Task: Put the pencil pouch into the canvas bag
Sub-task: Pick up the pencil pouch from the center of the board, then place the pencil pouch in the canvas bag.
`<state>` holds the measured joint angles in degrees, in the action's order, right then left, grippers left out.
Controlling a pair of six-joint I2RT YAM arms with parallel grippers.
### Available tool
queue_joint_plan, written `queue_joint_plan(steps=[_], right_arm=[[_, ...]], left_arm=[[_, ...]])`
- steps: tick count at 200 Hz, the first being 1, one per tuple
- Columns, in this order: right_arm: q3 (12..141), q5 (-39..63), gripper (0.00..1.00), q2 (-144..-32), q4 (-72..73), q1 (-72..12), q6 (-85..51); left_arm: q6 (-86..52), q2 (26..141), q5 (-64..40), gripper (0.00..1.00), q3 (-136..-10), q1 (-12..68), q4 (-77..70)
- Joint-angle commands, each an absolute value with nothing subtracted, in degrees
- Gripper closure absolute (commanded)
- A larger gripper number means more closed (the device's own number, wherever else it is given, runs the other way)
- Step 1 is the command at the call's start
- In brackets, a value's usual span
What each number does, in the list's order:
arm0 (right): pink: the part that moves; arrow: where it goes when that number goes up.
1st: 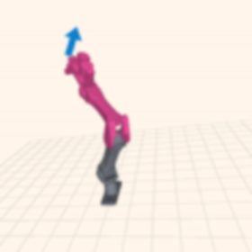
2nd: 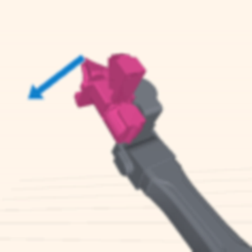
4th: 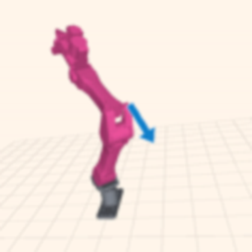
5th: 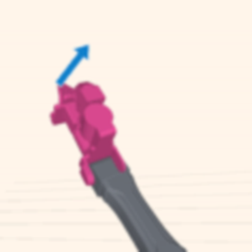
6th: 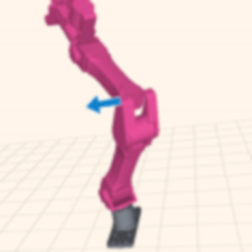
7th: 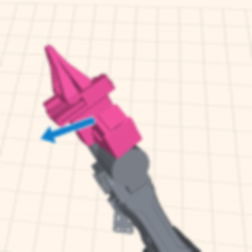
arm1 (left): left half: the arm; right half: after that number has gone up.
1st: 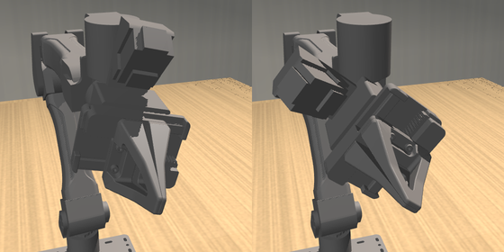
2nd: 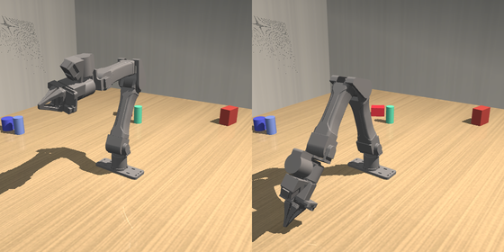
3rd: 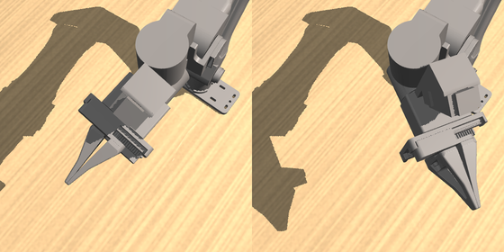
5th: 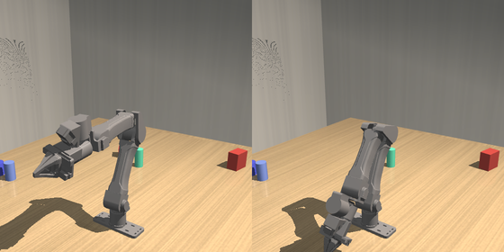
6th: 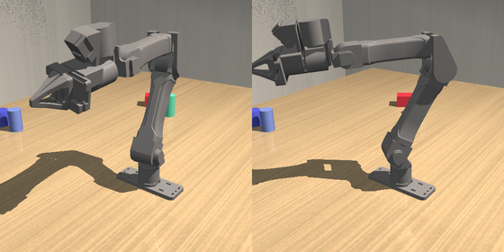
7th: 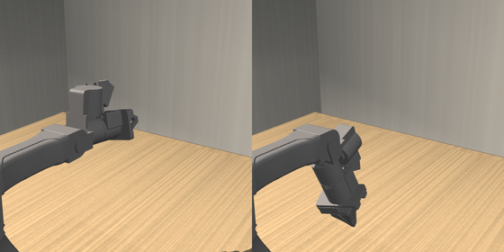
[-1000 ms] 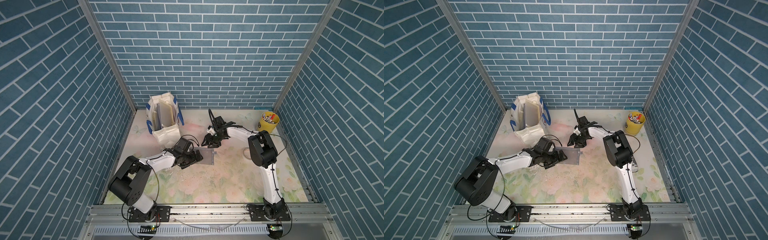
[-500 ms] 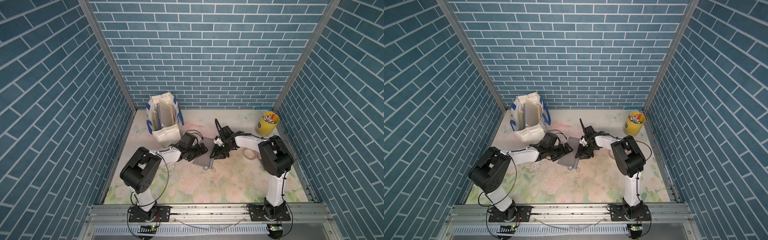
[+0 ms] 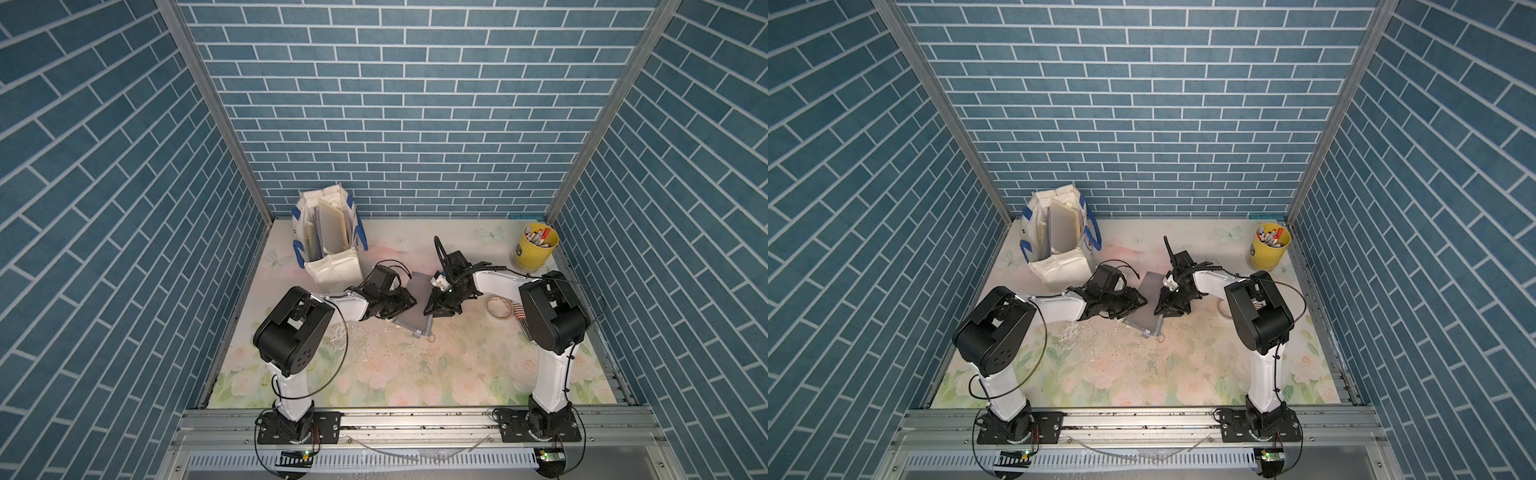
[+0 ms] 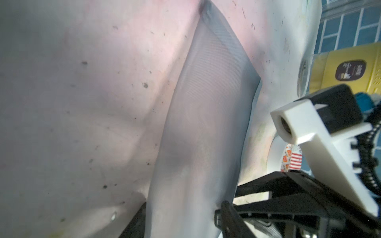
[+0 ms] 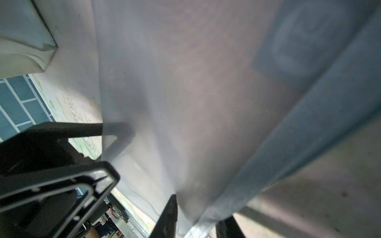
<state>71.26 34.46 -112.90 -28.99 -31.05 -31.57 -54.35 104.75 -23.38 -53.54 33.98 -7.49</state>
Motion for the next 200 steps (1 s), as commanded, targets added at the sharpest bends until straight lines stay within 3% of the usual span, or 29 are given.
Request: queue_joint_plan(steps=[1,45,82,126,200], right_arm=[[70.4,33.5,0.7,-113.2,-28.7,-30.9,-32.5],[68.7,33.6,0.69,-111.1,-27.8,-30.2,-32.8],[66.4,34.6,0.6,-104.2,-21.9,-29.6,-33.8],[72.4,32.4,0.47,-100.3,-25.5,-28.9,-32.1],[89.8,26.2,0.4,-100.9,-37.4,-29.1,-30.0]], left_arm=[[-53.4,104.8,-24.6,0.62,-55.4,35.0,-8.5],[-51.0,101.7,-23.8,1.0,-56.3,35.0,-5.5],[-42.8,93.0,-17.8,1.0,-61.6,35.0,7.9],[-32.6,87.9,-9.4,1.0,-80.7,33.2,32.4],[-30.9,87.7,-0.3,1.0,-103.6,13.7,52.0]])
